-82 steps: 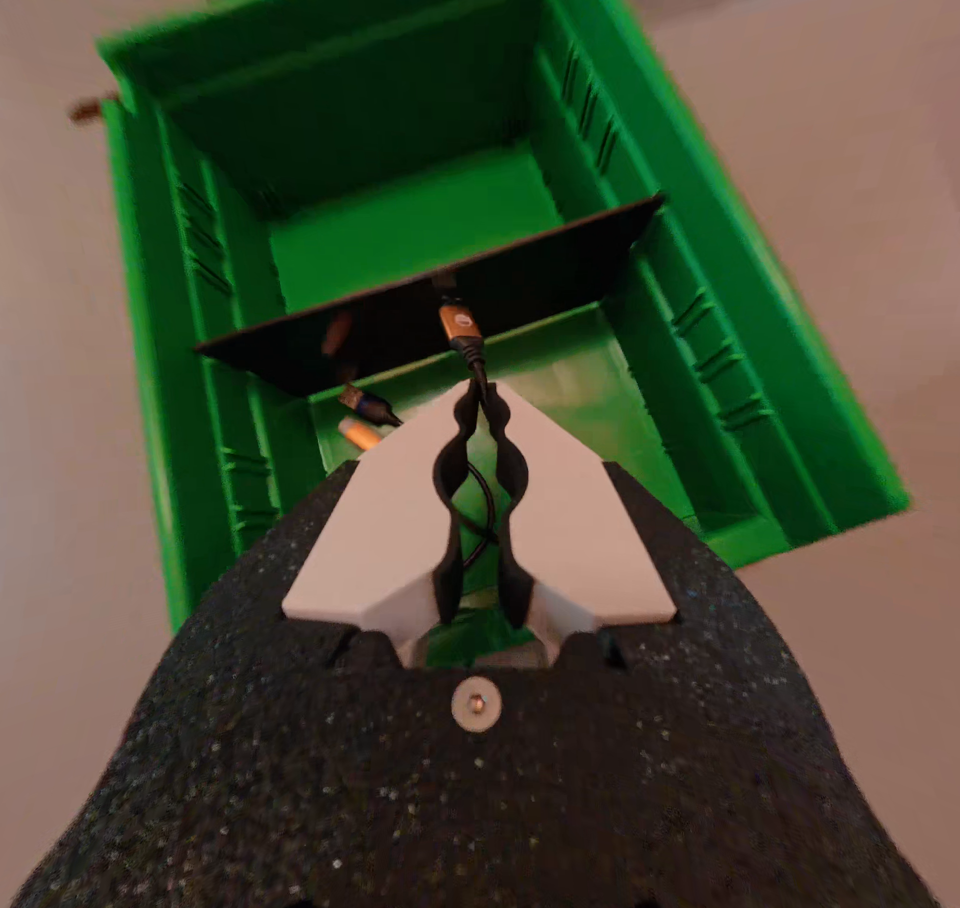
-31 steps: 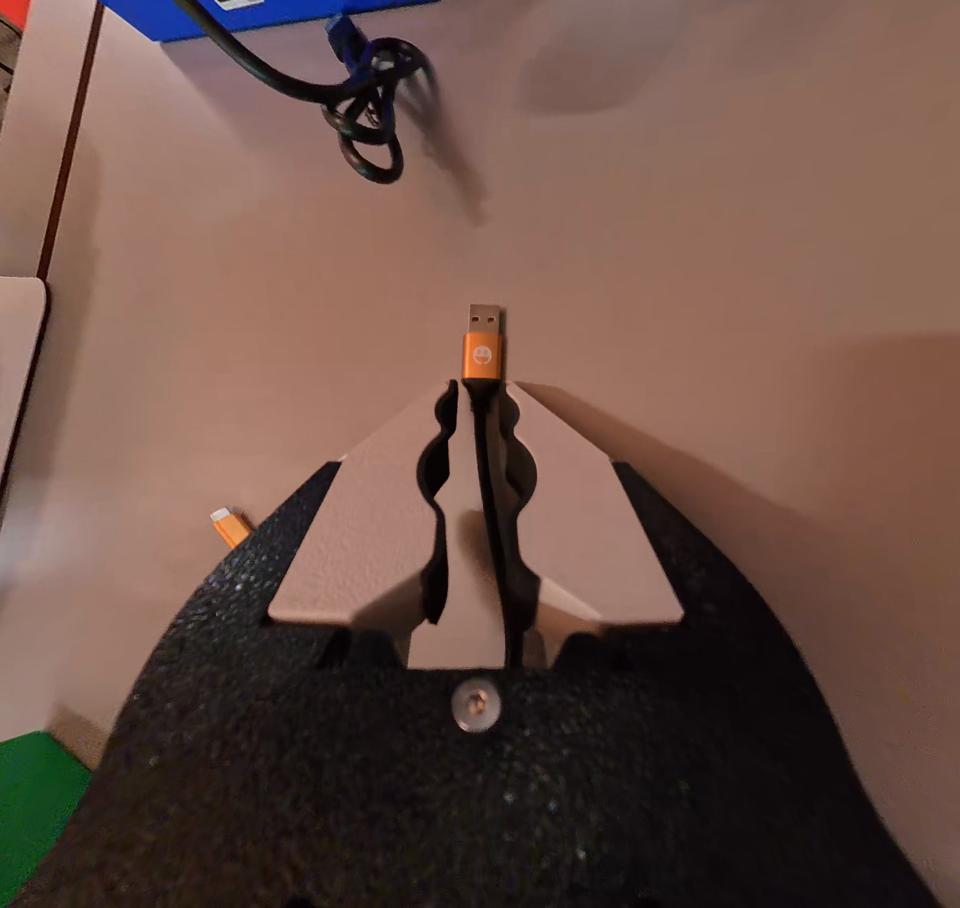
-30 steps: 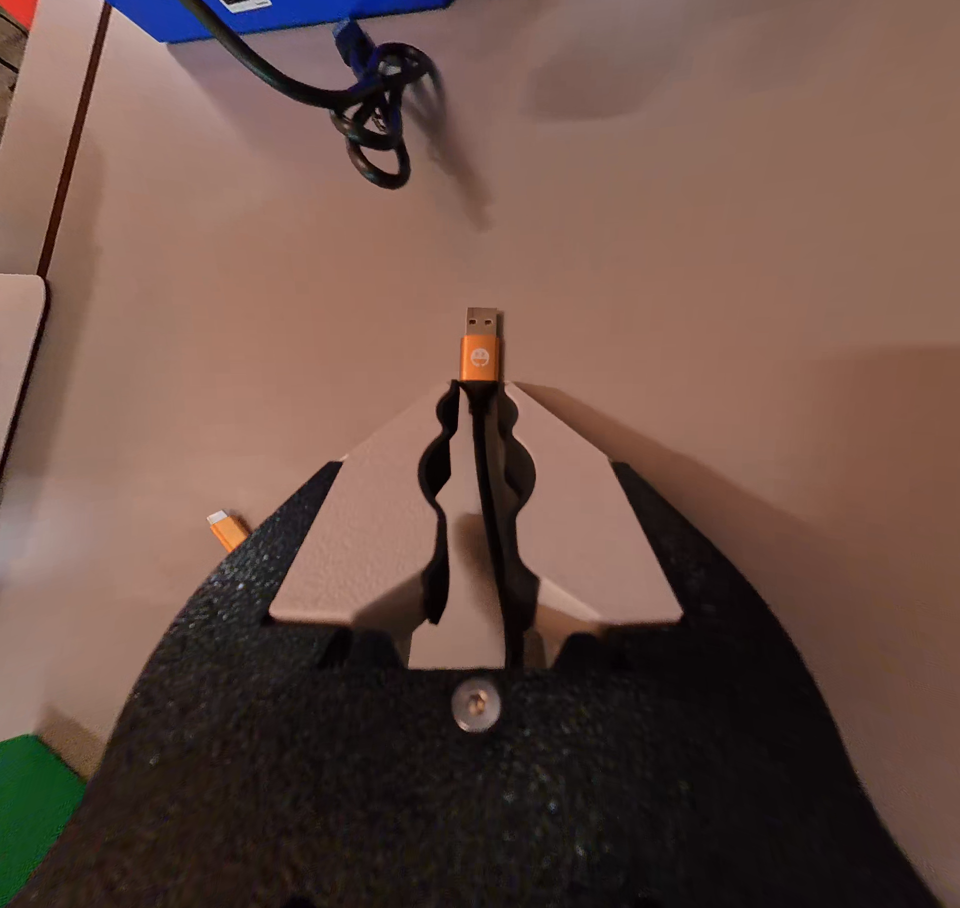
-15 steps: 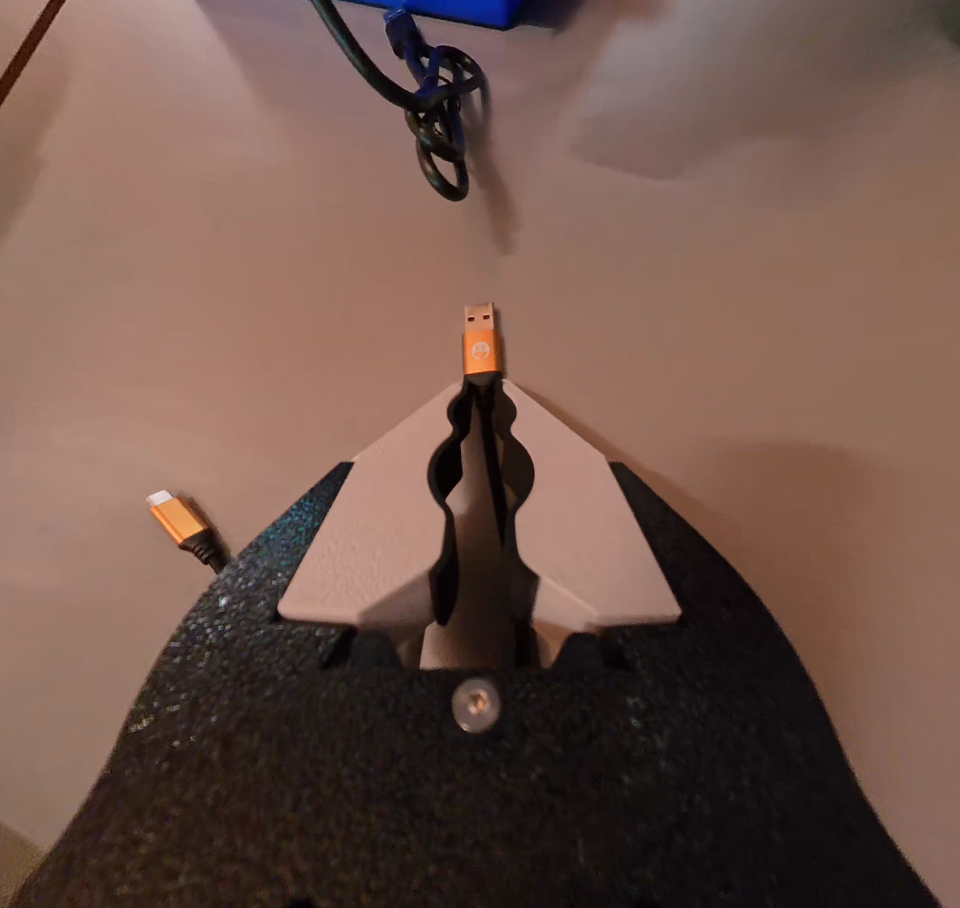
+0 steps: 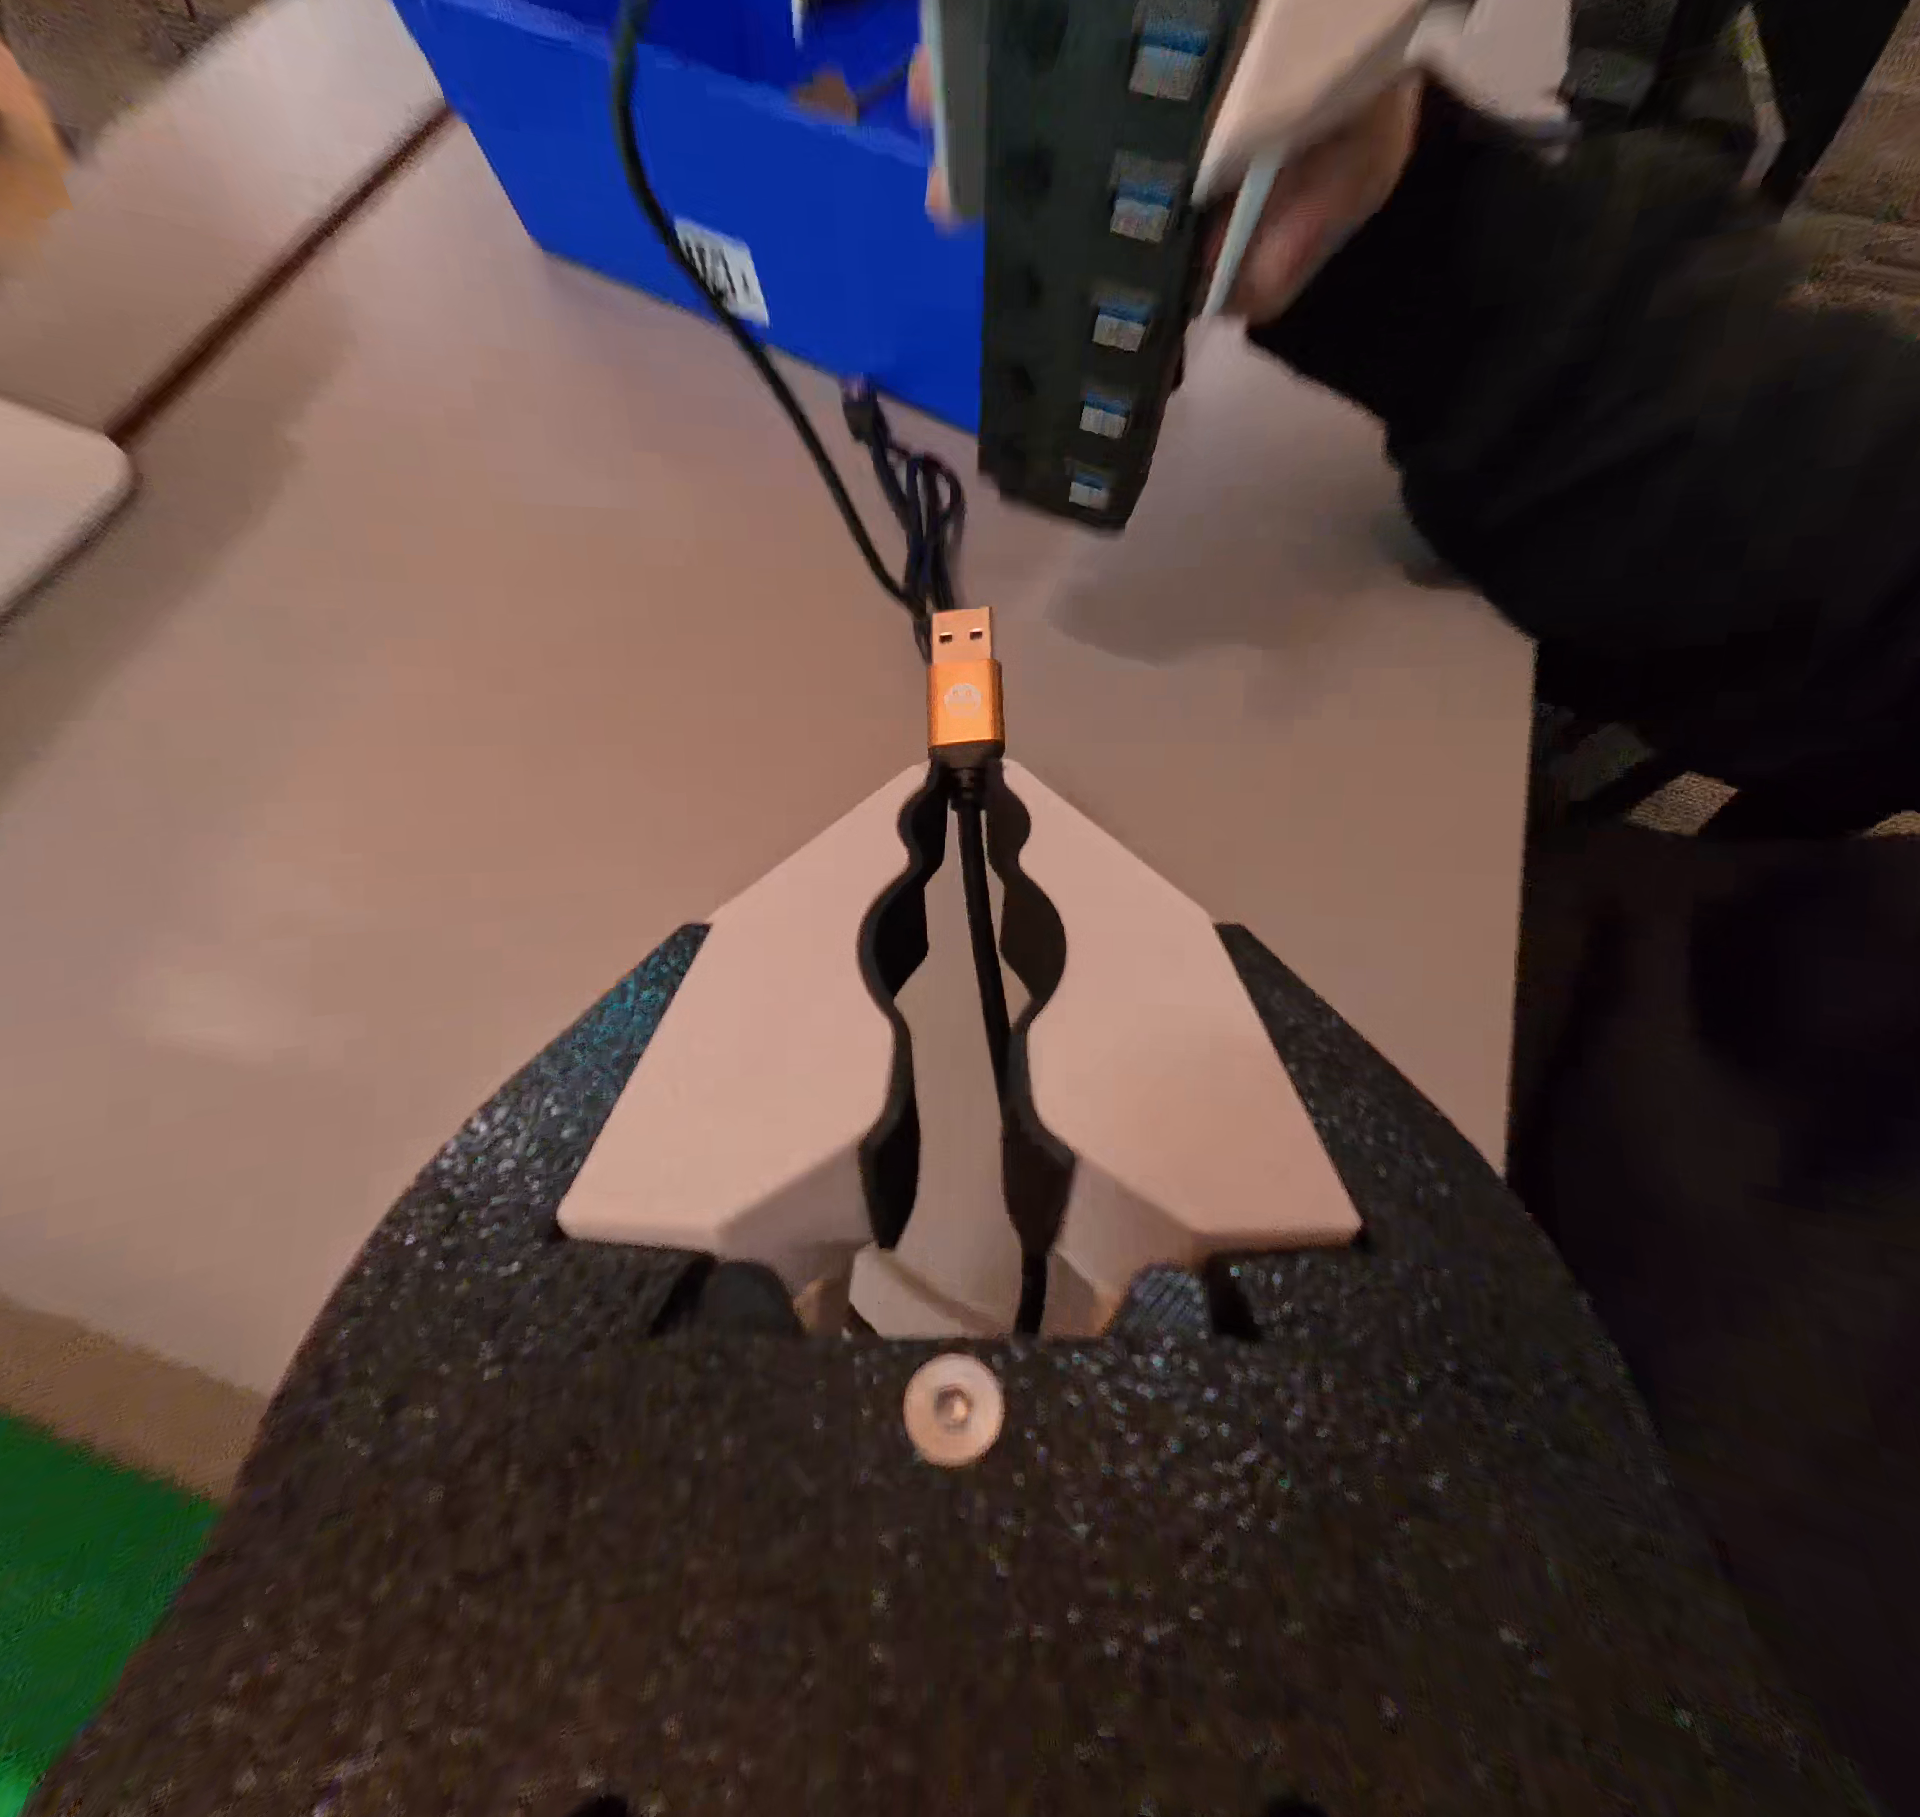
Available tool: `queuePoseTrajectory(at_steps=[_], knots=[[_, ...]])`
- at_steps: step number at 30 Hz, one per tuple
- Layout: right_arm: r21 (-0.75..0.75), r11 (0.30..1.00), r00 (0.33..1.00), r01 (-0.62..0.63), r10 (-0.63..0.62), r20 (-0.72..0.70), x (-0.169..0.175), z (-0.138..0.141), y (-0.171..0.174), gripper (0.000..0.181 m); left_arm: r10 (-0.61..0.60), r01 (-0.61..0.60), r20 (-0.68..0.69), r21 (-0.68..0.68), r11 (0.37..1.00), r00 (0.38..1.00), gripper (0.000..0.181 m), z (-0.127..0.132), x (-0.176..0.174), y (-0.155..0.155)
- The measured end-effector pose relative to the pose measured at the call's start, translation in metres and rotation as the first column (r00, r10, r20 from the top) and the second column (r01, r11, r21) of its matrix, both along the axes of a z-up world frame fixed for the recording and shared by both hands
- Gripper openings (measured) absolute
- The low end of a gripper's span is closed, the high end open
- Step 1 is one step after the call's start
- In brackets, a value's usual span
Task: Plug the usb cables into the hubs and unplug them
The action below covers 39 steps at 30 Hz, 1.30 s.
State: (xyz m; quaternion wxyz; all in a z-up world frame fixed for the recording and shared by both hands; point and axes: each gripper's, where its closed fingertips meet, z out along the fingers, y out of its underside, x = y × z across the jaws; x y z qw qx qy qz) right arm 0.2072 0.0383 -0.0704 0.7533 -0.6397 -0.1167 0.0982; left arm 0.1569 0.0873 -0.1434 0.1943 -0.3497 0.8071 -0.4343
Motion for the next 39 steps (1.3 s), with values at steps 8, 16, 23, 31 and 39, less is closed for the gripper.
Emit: queuePoseTrajectory(at_steps=[8, 16, 23, 31, 39], knots=[[0.044, 0.988, 0.989, -0.146, 0.146, -0.008, -0.037, 0.005, 0.014, 0.064, -0.161, 0.159, 0.024, 0.089, 0.983, 0.987, 0.005, 0.081, -0.016, -0.029], [0.014, 0.986, 0.986, -0.167, 0.166, 0.007, -0.048, -0.001, 0.023, 0.064, -0.167, 0.166, -0.005, 0.138, 0.976, 0.986, 0.005, 0.075, -0.007, -0.043], [-0.053, 0.990, 0.990, -0.133, 0.135, 0.039, -0.049, -0.011, 0.030, 0.064, -0.157, 0.159, -0.025, 0.161, 0.974, 0.987, 0.005, 0.068, -0.005, -0.042], [-0.173, 0.984, 0.984, -0.043, 0.071, 0.162, -0.056, -0.025, 0.046, 0.062, -0.172, 0.165, 0.006, 0.251, 0.954, 0.985, 0.004, 0.077, -0.007, -0.042], [-0.234, 0.972, 0.976, 0.008, 0.043, 0.212, -0.051, -0.033, 0.044, 0.062, -0.174, 0.168, 0.004, 0.228, 0.959, 0.985, 0.004, 0.069, -0.005, -0.042]])
